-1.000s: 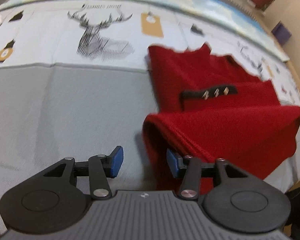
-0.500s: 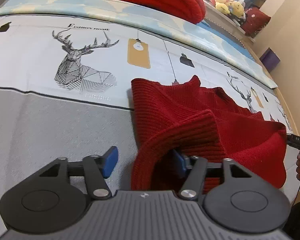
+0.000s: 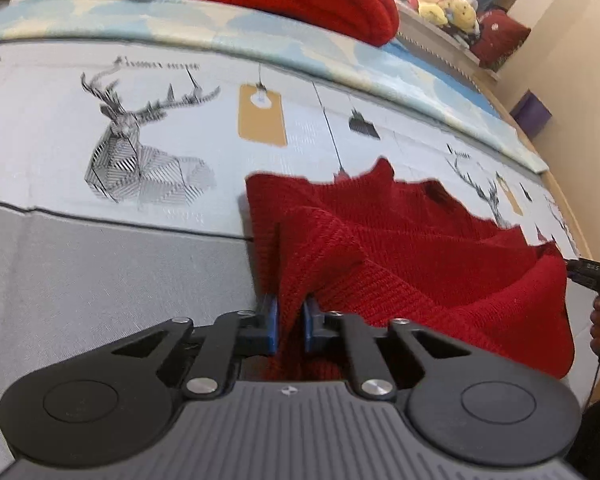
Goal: Fold small clothes
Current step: 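Lower the folded hem onto the sleeves and open both tools, then grasp the side edge of the folded sweater with both tools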
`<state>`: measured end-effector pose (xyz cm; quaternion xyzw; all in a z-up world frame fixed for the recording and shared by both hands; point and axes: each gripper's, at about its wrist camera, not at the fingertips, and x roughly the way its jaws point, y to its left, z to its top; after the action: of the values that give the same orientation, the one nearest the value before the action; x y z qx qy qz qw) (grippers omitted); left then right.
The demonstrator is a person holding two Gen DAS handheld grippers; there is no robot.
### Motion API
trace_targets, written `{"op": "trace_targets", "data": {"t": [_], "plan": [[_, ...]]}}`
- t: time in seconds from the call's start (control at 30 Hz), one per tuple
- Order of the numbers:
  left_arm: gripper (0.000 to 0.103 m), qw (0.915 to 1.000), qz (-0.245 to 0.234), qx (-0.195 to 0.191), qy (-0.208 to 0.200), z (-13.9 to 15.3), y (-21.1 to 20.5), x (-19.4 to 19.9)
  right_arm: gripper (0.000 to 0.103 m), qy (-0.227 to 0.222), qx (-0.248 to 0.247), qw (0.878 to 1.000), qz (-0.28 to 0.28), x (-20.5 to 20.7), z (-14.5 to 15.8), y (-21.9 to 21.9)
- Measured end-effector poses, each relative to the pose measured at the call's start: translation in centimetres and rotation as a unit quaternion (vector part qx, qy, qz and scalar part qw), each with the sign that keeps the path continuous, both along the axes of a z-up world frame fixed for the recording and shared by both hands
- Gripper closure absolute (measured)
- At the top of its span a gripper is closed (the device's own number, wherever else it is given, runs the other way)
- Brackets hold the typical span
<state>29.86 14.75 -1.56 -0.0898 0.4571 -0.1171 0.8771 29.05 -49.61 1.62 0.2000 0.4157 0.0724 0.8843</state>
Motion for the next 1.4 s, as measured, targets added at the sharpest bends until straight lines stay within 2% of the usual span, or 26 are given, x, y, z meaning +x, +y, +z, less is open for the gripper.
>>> {"op": "trace_targets", "data": {"t": [0.07,0.1,0.17,0.2,0.27,0.37,0.4,0.43,0.5,0.6,0.63,0.67,0.7,0.73,0.8,0.83,0.87,0.9,0.97,1.1,1.17,1.23,1.27,1.37,1.4], "plan": [[0.093,0.9995,0.021,-0.016,-0.018,0.7,0.8,0.0,0.091,-0.013,0.05,0.998,-0.02,0.0,0.5,-1.1],[0.093,0.9983,0.04,-0.033,-0.027,1.0,1.5,0.0,0.091,-0.025,0.086,0.995,-0.038,-0.1,0.8,-2.0],[0.094,0.9952,0.076,-0.054,-0.029,1.1,2.5,0.4,0.092,-0.038,0.128,0.988,-0.075,-0.2,0.9,-3.3],[0.094,0.9937,0.096,-0.055,-0.02,0.8,2.8,0.6,0.092,-0.033,0.131,0.987,-0.091,-0.2,0.7,-3.6],[0.094,0.9914,0.118,-0.057,0.007,0.0,3.1,1.1,0.092,0.0,0.106,0.989,-0.107,0.2,-0.1,-3.5],[0.092,0.9871,0.13,-0.082,0.046,-1.0,3.1,1.7,0.088,0.05,0.075,0.991,-0.095,0.9,-1.5,-2.8],[0.088,0.9864,0.132,-0.083,0.051,-1.1,3.2,1.8,0.083,0.064,0.072,0.992,-0.086,1.1,-1.8,-2.6],[0.078,0.9859,0.133,-0.085,0.055,-1.2,3.2,1.9,0.077,0.076,0.073,0.991,-0.08,1.3,-2.1,-2.4],[0.07,0.9849,0.133,-0.092,0.063,-1.6,3.1,2.2,0.067,0.086,0.071,0.991,-0.076,1.2,-2.5,-2.1],[0.072,0.9858,0.127,-0.085,0.07,-2.1,2.7,2.4,0.064,0.081,0.064,0.992,-0.074,1.1,-2.4,-2.0],[0.09,0.9878,0.123,-0.071,0.063,-1.9,2.4,2.5,0.071,0.079,0.062,0.992,-0.073,1.1,-2.3,-2.0],[0.09,0.99,0.119,-0.058,0.05,-1.5,2.3,2.4,0.083,0.072,0.056,0.993,-0.07,1.0,-2.2,-1.9],[0.091,0.9913,0.117,-0.051,0.033,-1.0,2.2,2.2,0.091,0.053,0.039,0.995,-0.07,0.7,-1.5,-1.8],[0.092,0.9917,0.119,-0.048,0.009,-0.3,2.2,2.1,0.092,0.029,0.031,0.997,-0.072,0.6,-0.8,-1.8],[0.092,0.9899,0.128,-0.049,-0.035,1.0,2.2,1.6,0.093,-0.03,0.047,0.996,-0.075,0.3,0.8,-1.9],[0.097,0.9883,0.135,-0.044,-0.057,1.7,2.2,1.3,0.093,-0.062,0.055,0.994,-0.075,0.1,1.5,-2.0],[0.097,0.9859,0.143,-0.031,-0.08,2.3,2.1,1.2,0.093,-0.089,0.057,0.992,-0.076,-0.2,2.2,-1.9],[0.097,0.9835,0.153,-0.024,-0.093,2.7,2.2,1.1,0.093,-0.114,0.057,0.989,-0.077,-0.5,2.8,-1.8],[0.097,0.9799,0.171,-0.008,-0.102,2.8,2.5,1.1,0.093,-0.13,0.056,0.986,-0.083,-0.5,3.1,-1.8],[0.097,0.9849,0.15,0.004,-0.086,2.1,1.9,1.8,0.093,-0.101,0.033,0.991,-0.088,0.3,2.0,-1.5],[0.096,0.9883,0.137,0.015,-0.067,1.4,1.4,2.4,0.092,-0.052,0.01,0.995,-0.081,1.5,0.6,-0.9],[0.094,0.9886,0.146,0.016,-0.03,0.5,1.7,2.9,0.09,0.012,-0.023,0.996,-0.083,2.3,-1.0,-0.6],[0.094,0.9875,0.156,0.014,-0.019,0.2,2.1,2.7,0.088,0.029,-0.037,0.995,-0.09,2.3,-1.4,-0.7],[0.089,0.9875,0.156,-0.004,-0.024,1.0,2.7,1.9,0.085,0.03,-0.018,0.993,-0.116,1.4,-1.0,-1.8],[0.081,0.9884,0.15,-0.005,-0.027,1.3,2.5,1.6,0.077,0.025,-0.01,0.992,-0.12,1.1,-0.6,-1.9]]}}
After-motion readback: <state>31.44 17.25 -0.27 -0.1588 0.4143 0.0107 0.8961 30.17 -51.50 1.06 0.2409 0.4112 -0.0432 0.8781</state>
